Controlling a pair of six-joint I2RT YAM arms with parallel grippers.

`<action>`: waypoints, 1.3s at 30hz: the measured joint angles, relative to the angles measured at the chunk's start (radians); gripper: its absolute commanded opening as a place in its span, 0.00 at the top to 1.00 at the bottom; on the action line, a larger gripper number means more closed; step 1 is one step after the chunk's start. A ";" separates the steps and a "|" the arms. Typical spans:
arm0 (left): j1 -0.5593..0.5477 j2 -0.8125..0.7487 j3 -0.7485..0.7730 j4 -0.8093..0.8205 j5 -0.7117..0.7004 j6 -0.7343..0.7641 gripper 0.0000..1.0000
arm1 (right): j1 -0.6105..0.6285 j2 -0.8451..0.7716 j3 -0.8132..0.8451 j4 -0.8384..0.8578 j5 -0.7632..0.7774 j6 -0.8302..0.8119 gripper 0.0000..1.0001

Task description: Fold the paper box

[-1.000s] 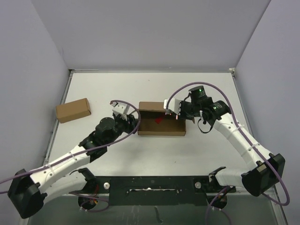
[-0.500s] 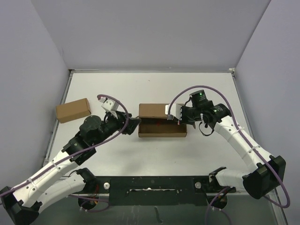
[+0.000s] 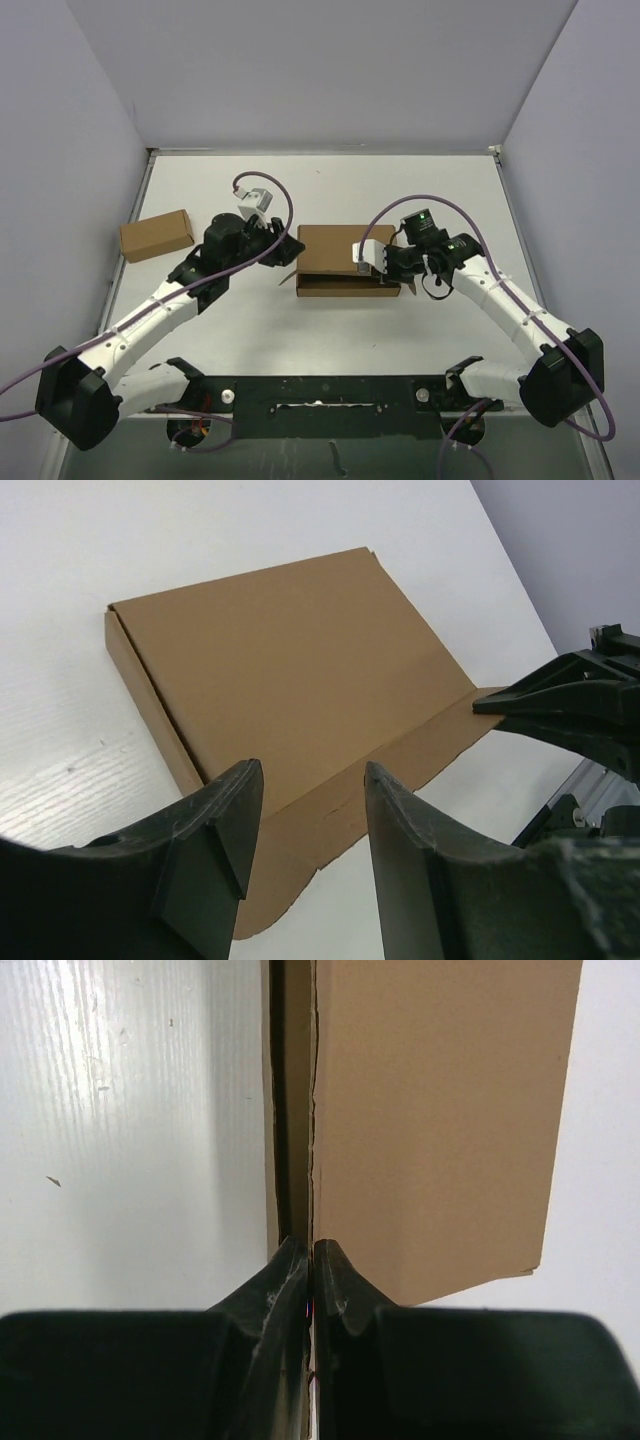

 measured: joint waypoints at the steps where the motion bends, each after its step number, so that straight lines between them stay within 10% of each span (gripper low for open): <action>1: 0.000 0.023 0.005 0.003 0.011 -0.006 0.58 | 0.000 0.000 -0.006 0.003 -0.002 0.000 0.95; 13: 0.000 0.208 0.023 0.057 0.098 -0.037 0.61 | 0.007 0.006 -0.036 0.029 -0.017 0.001 0.92; 39: 0.000 0.369 -0.037 0.093 0.126 -0.045 0.66 | 0.018 0.022 -0.063 0.004 -0.101 -0.006 0.35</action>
